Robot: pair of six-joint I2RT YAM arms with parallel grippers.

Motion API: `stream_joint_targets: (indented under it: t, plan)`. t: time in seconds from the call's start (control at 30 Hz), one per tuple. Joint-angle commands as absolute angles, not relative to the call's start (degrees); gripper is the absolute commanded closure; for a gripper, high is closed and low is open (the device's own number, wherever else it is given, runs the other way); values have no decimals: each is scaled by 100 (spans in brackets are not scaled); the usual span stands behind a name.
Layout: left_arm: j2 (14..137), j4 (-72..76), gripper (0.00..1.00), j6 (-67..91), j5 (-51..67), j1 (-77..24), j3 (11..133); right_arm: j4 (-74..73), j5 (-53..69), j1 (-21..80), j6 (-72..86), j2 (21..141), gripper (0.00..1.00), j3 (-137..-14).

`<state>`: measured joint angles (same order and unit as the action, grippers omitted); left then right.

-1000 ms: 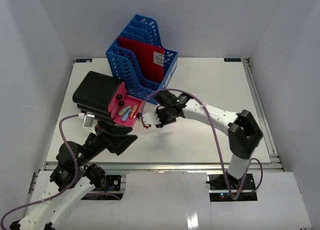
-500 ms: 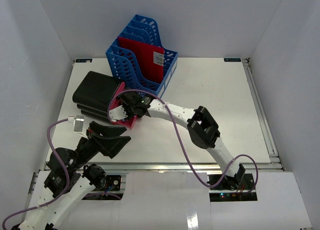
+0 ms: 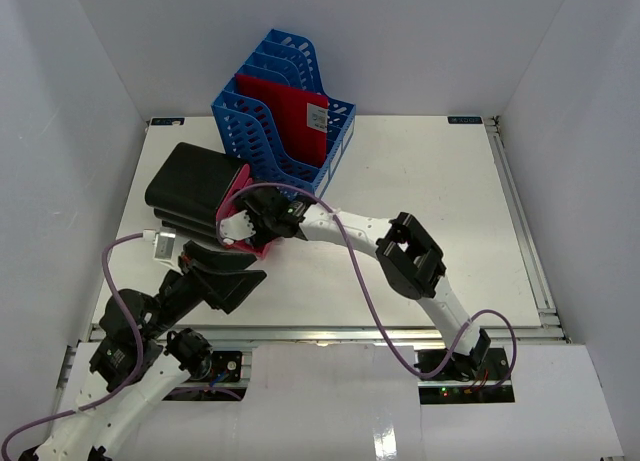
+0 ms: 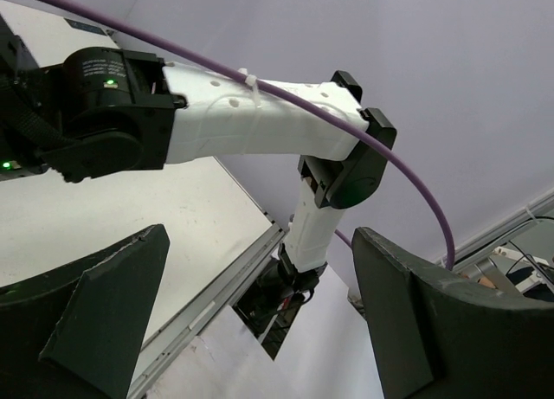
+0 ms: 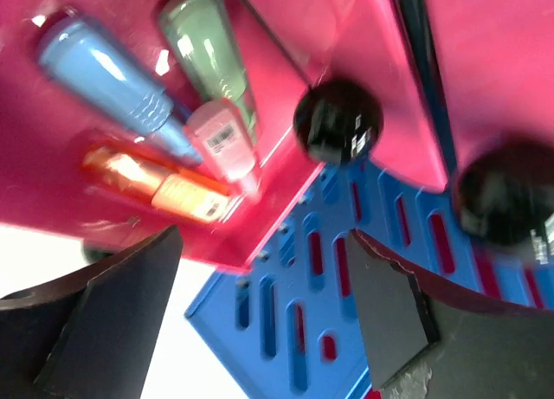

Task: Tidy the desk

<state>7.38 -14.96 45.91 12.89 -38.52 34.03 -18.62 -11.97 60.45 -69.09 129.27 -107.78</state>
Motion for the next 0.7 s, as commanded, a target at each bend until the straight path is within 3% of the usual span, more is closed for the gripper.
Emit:
stream_joint_targets:
  t: [0.0,0.13,0.2,0.3,0.43,0.53,0.67]
  plan:
    - [1131,-1385,3,4518,1568,-3850,3608,-2112,-824,5785,-5950,11730,18,-10651]
    - [1764,-1136,6,4516,2125,-3850,3657,-2687,826,4842,-4763,10674,25,-9726]
    - [2164,-982,9,4482,2339,-3850,3674,-2669,1551,4359,-4289,9750,35,-8944]
    - [2833,-923,19,4420,2486,-3850,3673,-2551,2463,3685,-3882,8692,46,-7715]
    - [4118,-1038,43,4237,2382,-3871,3786,-2143,3218,2754,-3451,7135,47,-6117]
    - [5699,-1595,52,3906,1674,-4028,4317,-1841,3655,1984,-3102,6292,47,-5389]
    - [7387,-2550,50,3165,-14,-4499,5356,-1478,4218,1219,-2792,5566,49,-4651]
